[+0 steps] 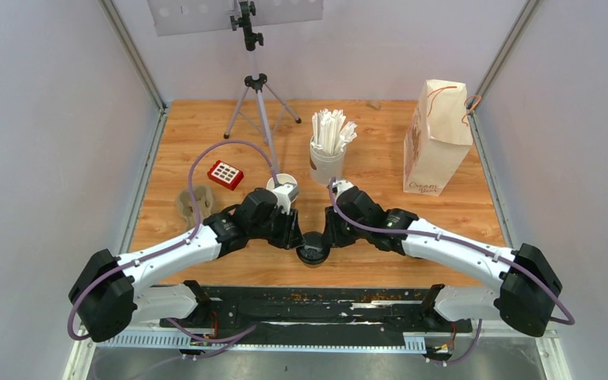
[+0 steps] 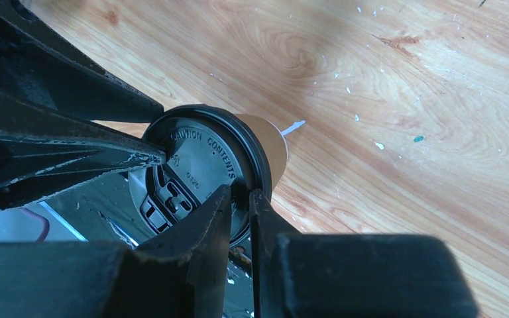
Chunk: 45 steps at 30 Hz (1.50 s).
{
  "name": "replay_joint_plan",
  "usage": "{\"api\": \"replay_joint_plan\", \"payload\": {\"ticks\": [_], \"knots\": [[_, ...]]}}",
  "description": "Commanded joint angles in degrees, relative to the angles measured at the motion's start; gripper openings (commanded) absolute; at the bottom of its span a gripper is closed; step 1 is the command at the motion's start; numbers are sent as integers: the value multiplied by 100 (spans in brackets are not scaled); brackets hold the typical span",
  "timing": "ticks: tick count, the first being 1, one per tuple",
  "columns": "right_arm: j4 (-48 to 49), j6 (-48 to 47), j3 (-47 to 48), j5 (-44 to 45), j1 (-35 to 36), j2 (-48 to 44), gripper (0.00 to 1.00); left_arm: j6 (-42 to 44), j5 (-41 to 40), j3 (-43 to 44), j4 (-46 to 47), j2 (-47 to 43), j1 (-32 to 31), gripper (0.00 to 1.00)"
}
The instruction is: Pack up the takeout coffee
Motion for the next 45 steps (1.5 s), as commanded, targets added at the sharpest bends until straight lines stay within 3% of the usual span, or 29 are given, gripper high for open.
{"api": "replay_joint_plan", "payload": {"ticks": [1,9,20,26,34,45], "knots": [[61,236,-659,44,-12,-47,17,46,-117,-206,-334,-4,14,40],[299,295,-983,24,-49,-143,17,9,-176,-225,-423,-26,15,40],[-852,87,481,-205,-78,-483,27,-697,122,-241,11,-298,14,42],[-311,368,361,-1044,41,-795,24,-736,88,-225,28,-275,14,43],[347,655,235,-1487,267,-312,20,-710,65,-220,14,-182,14,40],[473,613,-274,-1085,275,36,17,-630,-79,-402,-95,-106,14,38]]}}
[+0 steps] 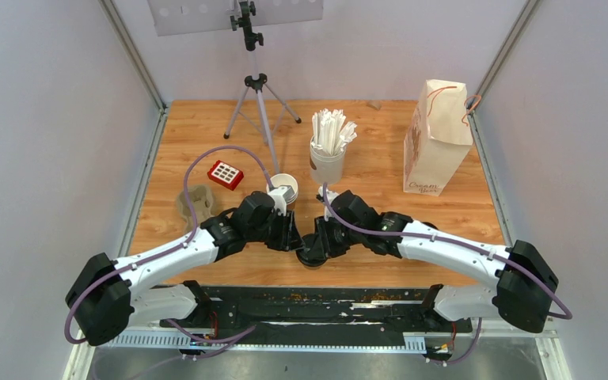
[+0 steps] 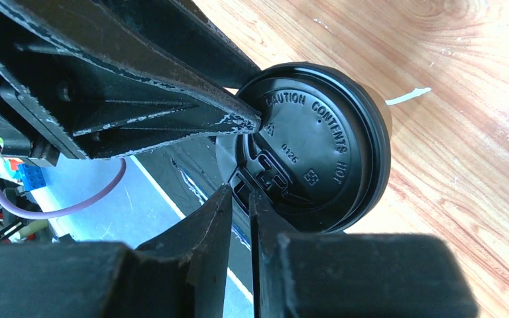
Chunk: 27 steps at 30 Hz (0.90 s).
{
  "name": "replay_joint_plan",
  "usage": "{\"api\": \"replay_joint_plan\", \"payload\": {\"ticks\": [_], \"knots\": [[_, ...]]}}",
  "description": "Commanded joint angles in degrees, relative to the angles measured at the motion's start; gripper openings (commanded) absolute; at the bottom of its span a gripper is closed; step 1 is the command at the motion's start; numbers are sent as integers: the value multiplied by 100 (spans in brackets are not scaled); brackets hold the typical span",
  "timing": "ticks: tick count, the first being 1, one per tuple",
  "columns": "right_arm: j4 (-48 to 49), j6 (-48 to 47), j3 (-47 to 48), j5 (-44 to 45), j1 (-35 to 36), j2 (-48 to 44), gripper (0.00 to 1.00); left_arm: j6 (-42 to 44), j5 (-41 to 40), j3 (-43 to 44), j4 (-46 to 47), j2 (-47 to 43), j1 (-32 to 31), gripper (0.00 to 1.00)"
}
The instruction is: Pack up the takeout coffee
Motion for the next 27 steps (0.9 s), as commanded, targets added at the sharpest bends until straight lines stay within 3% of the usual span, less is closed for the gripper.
{"api": "replay_joint_plan", "payload": {"ticks": [1,7,9,10,12,17,20,22,27], "knots": [[13,-4,-114,253,31,-24,17,101,-129,-192,-152,78,11,37],[-419,-122,294,371,33,-314,18,109,-14,77,-181,-42,11,38],[-558,-154,519,375,30,-435,21,193,-58,377,-382,-110,11,45],[-645,-173,595,398,27,-526,24,283,-132,659,-565,-156,11,53],[-854,-191,749,505,31,-612,33,558,-381,1192,-1105,-257,11,58],[-1386,-303,1052,927,98,-601,72,1146,-1419,2475,-2568,-606,11,72],[-1651,-324,1257,1283,243,-443,86,1323,-2198,2962,-3120,-947,11,79],[-1781,-323,1392,1502,364,-313,96,1398,-2567,3108,-3387,-1248,11,96],[-2130,-316,1800,2328,709,150,100,1468,-3406,3020,-3847,-2080,7,100]]}}
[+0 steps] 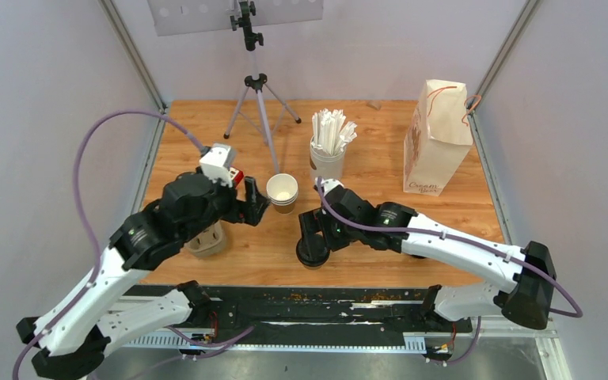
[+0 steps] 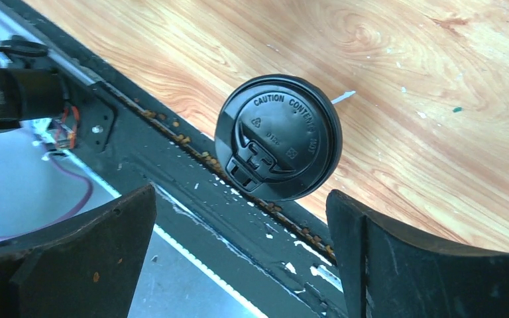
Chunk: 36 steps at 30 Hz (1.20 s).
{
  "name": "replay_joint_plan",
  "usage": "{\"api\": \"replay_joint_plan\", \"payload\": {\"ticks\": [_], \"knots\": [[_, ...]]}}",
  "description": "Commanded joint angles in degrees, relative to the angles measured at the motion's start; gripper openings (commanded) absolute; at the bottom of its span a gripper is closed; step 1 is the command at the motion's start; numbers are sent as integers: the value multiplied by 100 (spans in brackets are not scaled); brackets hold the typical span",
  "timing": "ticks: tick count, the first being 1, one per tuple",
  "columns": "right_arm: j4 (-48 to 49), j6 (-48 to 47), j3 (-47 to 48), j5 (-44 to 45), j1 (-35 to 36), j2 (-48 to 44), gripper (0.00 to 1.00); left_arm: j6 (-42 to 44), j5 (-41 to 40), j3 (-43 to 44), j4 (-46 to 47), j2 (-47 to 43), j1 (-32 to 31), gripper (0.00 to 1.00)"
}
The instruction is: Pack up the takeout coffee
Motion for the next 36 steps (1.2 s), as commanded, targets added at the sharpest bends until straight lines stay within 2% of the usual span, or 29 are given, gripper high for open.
{"api": "replay_joint_plan", "payload": {"ticks": [1,8,13,17,29,36], "knots": [[-360,-63,481,903,274,385,100,262,-1126,-84,-844,-619,13,100],[-535,-155,887,1362,509,1135,100,573,-1292,-1160,-515,-1990,13,100],[-778,-261,1198,1529,610,1604,100,990,-717,-1890,98,-2932,14,100],[-729,-314,1229,1502,644,1750,94,1089,-526,-2243,367,-3469,14,100],[-793,-296,1196,1601,679,2018,90,1033,-772,-2402,347,-3792,14,100],[-1036,-410,1282,1895,662,2134,77,1026,-816,-2428,340,-3836,14,100]]}}
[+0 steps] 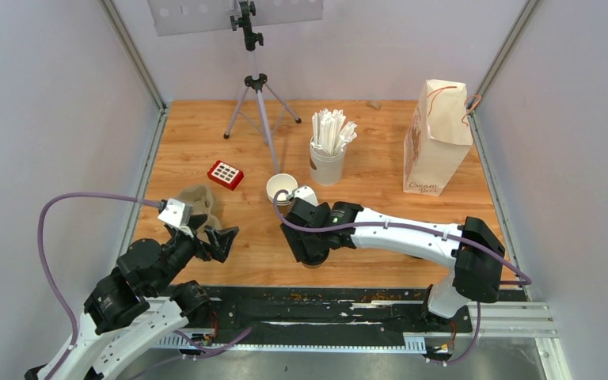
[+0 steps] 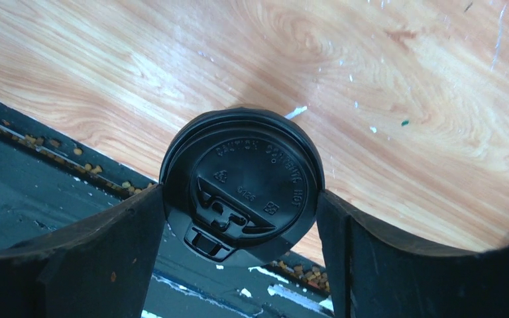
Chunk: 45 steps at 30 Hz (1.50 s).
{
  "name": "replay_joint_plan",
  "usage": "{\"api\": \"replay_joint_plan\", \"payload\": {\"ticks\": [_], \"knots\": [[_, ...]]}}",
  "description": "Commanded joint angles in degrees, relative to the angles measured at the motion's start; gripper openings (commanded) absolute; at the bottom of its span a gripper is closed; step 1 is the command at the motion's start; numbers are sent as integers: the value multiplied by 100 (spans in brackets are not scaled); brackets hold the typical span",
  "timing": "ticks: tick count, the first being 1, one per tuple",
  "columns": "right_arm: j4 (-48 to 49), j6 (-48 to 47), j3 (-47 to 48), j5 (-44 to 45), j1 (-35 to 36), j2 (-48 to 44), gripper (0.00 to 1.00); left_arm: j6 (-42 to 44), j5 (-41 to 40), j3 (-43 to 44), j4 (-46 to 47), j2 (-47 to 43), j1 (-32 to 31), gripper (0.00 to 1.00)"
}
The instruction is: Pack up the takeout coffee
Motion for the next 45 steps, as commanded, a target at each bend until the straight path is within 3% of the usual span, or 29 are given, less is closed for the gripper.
{"api": "replay_joint_plan", "payload": {"ticks": [1,10,19,25,30,37,45], "knots": [[-330,-172,232,461,9,183,77,94,-74,-31,197,-92,14,100],[-510,-322,50,493,-706,-189,76,88,-110,-45,188,-120,14,100],[-420,-614,-415,347,-2722,-799,77,88,-84,-62,212,-97,14,100],[-152,-887,-473,63,-3656,-788,77,81,-117,-62,192,-90,14,100],[-79,-1014,-425,-149,-3892,-675,79,63,-171,-53,177,-93,13,100],[-411,-1005,-161,-112,-3907,-727,99,53,-180,-62,172,-86,14,100],[-1092,-813,254,-396,-3911,-1154,100,5,-351,-55,128,66,14,100]]}}
